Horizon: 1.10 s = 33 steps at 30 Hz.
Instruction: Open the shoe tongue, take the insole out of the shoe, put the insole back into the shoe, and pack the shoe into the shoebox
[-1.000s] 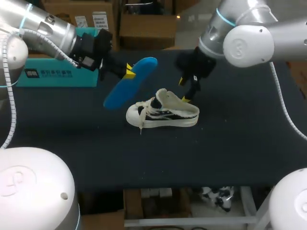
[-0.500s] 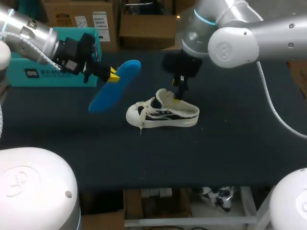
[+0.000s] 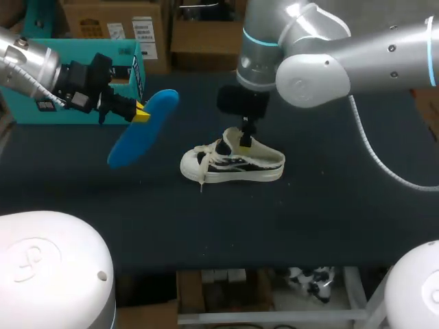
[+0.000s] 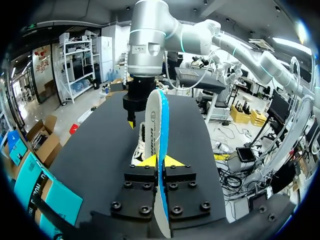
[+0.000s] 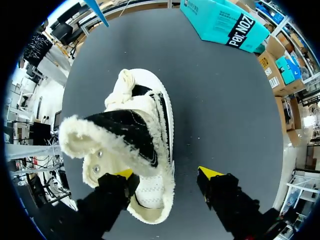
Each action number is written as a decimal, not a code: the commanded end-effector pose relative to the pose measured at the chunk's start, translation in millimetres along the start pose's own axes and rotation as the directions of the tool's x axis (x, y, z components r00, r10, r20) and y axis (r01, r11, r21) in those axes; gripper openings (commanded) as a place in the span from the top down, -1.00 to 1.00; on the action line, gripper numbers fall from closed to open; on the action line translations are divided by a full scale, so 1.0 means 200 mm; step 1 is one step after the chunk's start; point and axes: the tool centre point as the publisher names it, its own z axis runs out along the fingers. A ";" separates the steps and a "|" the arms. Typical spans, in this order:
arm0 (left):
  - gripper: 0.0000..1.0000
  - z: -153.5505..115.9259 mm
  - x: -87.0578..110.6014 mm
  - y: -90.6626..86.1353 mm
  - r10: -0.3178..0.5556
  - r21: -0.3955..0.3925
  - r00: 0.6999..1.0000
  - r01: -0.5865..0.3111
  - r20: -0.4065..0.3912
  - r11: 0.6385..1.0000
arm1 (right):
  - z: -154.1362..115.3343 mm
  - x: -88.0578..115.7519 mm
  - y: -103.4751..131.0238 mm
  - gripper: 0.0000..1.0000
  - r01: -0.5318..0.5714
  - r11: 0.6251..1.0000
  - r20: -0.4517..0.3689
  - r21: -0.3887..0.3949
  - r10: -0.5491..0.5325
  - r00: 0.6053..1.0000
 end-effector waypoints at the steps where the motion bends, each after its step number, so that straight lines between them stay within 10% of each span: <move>1: 1.00 -0.01 -0.01 0.03 -0.007 0.004 1.000 0.007 -0.001 1.000 | 0.01 0.00 0.03 1.00 -0.010 0.997 0.010 0.075 0.009 1.000; 23: 1.00 -0.01 -0.10 0.00 0.031 0.053 0.990 -0.024 -0.134 0.998 | -0.09 0.07 -0.04 1.00 -0.165 0.983 0.033 0.083 0.163 0.986; 33: 1.00 0.03 -0.14 -0.17 0.143 0.166 0.950 -0.099 -0.279 0.981 | -0.20 0.13 -0.15 1.00 -0.434 0.900 -0.024 -0.027 0.434 0.901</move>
